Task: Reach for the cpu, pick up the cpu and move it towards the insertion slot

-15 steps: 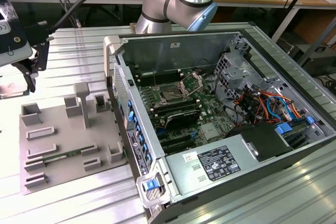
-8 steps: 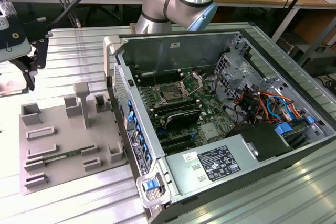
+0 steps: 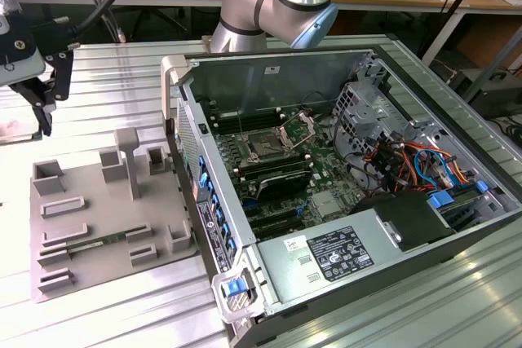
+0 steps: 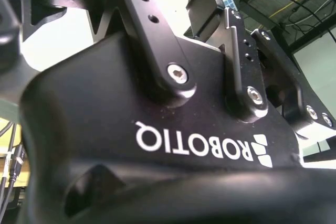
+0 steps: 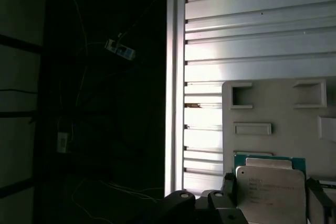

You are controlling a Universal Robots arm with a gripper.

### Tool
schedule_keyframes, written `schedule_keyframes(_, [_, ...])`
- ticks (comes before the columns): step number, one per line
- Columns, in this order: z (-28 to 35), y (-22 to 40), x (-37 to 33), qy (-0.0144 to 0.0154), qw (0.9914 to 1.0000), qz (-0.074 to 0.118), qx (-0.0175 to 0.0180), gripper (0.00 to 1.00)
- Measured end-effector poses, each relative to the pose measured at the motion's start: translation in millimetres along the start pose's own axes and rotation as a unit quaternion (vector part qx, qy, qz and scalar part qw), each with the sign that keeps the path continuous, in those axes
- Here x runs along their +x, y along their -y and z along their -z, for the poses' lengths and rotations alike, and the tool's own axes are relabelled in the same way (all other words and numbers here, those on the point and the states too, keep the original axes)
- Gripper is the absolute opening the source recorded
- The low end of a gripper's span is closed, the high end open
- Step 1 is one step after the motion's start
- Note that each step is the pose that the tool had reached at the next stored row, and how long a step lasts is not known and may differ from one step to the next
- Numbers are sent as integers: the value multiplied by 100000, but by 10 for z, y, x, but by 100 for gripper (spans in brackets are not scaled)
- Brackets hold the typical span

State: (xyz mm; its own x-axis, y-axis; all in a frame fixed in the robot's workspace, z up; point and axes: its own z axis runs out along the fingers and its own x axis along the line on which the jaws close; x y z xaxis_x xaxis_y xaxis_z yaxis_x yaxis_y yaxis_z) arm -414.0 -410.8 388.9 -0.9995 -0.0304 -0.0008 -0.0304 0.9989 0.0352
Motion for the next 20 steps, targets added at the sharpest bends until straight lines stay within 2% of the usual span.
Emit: schedule_keyframes(20, [207, -7, 0, 3, 100000, 1, -1, 55])
